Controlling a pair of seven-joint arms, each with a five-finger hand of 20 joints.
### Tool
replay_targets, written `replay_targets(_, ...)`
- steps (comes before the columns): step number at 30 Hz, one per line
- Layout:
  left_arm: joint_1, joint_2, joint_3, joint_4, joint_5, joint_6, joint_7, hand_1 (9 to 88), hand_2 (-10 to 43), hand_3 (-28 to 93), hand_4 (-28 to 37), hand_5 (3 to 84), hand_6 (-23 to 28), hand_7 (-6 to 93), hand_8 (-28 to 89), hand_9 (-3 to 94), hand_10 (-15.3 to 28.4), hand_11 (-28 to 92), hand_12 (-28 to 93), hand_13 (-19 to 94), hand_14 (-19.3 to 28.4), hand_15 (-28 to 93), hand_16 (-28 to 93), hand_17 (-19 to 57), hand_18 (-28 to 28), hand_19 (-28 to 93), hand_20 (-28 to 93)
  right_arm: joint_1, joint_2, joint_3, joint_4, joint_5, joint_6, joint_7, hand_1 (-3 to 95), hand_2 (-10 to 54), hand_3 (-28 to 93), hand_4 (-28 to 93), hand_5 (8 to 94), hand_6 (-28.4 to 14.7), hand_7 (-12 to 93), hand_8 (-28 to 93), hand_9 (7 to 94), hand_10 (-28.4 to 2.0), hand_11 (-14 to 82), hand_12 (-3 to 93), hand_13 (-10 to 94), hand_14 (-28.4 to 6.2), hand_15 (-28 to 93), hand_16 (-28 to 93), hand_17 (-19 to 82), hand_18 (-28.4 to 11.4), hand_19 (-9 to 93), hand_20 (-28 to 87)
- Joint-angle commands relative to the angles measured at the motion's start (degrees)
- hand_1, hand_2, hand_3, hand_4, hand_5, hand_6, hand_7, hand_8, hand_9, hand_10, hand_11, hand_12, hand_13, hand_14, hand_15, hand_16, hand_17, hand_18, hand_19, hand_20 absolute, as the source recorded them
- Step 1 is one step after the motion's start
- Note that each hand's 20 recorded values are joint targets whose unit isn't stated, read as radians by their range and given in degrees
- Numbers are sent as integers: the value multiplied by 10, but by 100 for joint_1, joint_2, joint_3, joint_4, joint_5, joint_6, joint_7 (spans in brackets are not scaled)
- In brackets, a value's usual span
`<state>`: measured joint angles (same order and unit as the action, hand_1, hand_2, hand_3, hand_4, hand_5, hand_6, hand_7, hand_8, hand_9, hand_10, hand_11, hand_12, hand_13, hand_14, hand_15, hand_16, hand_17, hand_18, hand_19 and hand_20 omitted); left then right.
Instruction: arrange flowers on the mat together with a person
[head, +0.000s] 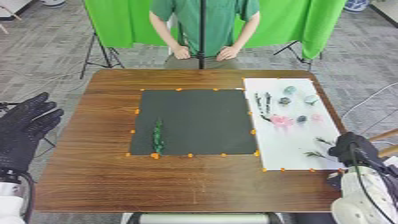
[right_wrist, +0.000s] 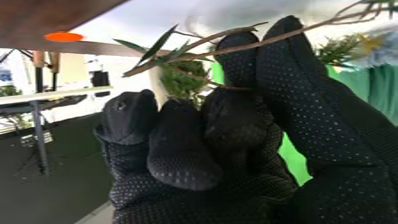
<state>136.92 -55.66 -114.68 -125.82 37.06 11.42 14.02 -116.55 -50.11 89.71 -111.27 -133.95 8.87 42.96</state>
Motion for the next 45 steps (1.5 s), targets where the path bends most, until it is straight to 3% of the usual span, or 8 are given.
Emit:
replay_targets(1,95,4,-4,-12,-46,47,-8,296,-3,689,-154,377,37,251,-95,332,135,271,202,288,152,381,23,-49,213,446,172,184,198,-197,-502,-151,298,91,469,-95,800,-282,645,38,643,119,776,-74,704,512,750,-83,899,354,406,-208,931,465)
replay_targets(13,131,21,-33,-40,-47,59,-25,294,-3,692,-155,377,37,251,-95,332,135,271,202,288,152,381,23,-49,213,447,172,1533,588,-1338,-1220,403,203,-547,459,-95,801,-273,660,37,635,130,787,-76,703,513,761,-83,903,357,420,-208,932,488)
replay_targets(26,132,101,5,-59,-59,117,-56,295,-3,693,-157,378,37,251,-95,332,134,271,202,289,152,382,23,-49,213,447,173,4285,208,-4434,-193,778,-671,-1466,458,-95,793,-275,663,36,629,134,788,-78,699,515,764,-84,901,360,420,-210,932,494)
replay_targets(34,172,87,-10,-76,-40,123,-45,294,-2,693,-157,378,37,252,-96,332,134,271,202,290,152,382,23,-49,213,447,172,5240,106,-5118,77,1031,-987,-1682,396,-95,827,-154,747,21,647,225,868,-76,728,496,837,-84,920,354,498,-225,932,578)
replay_targets(45,212,99,-3,-101,-26,135,-29,294,-1,692,-157,377,36,251,-96,332,134,272,202,290,152,381,23,-49,213,447,172,6119,-286,-5746,453,1741,-1654,-1234,348,-92,865,-135,825,31,598,228,929,-71,703,470,900,-71,901,340,576,-223,932,596)
